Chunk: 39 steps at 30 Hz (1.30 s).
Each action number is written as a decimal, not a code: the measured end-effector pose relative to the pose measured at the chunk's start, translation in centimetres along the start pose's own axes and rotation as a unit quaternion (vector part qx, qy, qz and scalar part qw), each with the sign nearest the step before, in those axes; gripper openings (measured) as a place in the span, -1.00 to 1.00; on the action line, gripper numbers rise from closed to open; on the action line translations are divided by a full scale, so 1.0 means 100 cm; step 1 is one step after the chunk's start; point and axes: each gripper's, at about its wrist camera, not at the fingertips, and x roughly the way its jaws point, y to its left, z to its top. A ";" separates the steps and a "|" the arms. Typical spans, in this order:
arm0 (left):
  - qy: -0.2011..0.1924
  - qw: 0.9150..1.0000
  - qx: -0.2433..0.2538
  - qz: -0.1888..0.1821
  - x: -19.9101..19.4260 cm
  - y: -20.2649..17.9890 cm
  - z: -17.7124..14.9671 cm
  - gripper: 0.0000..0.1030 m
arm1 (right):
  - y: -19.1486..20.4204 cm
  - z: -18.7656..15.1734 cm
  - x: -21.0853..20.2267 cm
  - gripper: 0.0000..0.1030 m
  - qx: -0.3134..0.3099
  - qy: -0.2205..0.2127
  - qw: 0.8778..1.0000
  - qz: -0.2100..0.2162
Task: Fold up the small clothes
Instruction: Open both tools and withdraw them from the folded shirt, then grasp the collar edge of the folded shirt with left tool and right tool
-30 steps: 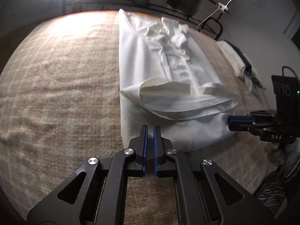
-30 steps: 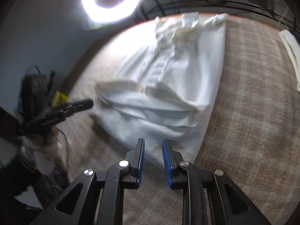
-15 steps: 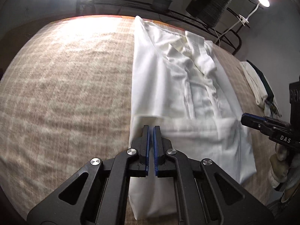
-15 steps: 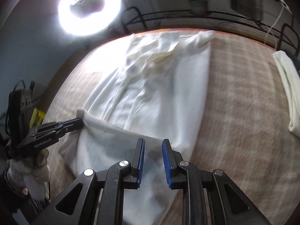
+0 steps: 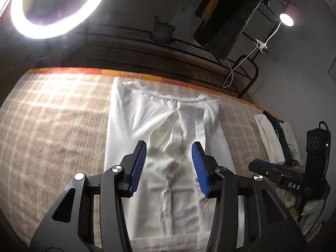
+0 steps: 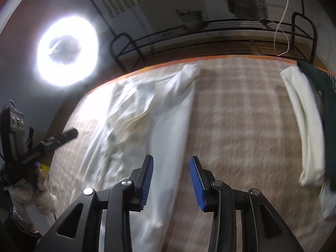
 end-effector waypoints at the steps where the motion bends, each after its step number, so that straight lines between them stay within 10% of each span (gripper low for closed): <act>1: 0.002 1.000 0.003 -0.002 0.011 -0.004 0.009 -0.12 | -0.006 0.004 0.002 -0.26 0.008 -0.002 1.000 0.000; 11: 0.039 0.999 -0.021 -0.008 0.127 -0.017 0.055 -0.15 | -0.036 0.049 0.045 -0.26 0.036 -0.013 0.999 0.005; 14: 0.052 0.999 0.011 0.001 0.140 -0.022 0.053 -0.95 | -0.043 0.065 0.060 -0.26 0.046 -0.018 0.999 0.008; 26: 0.027 0.998 0.008 0.047 0.150 -0.010 0.051 -0.97 | -0.056 0.123 0.107 -0.29 0.055 -0.032 0.998 0.024; 30: 0.044 0.999 -0.001 0.023 0.141 -0.008 0.055 -0.75 | -0.052 0.135 0.118 -0.94 0.033 -0.028 0.999 -0.008; 34: 0.011 1.000 -0.024 -0.014 0.092 0.016 0.067 -0.48 | -0.059 0.149 0.110 -0.84 0.045 -0.042 0.997 -0.046; 39: -0.022 0.998 0.009 0.058 0.058 0.071 0.085 -0.47 | -0.076 0.140 0.089 -0.38 0.064 -0.044 0.997 0.006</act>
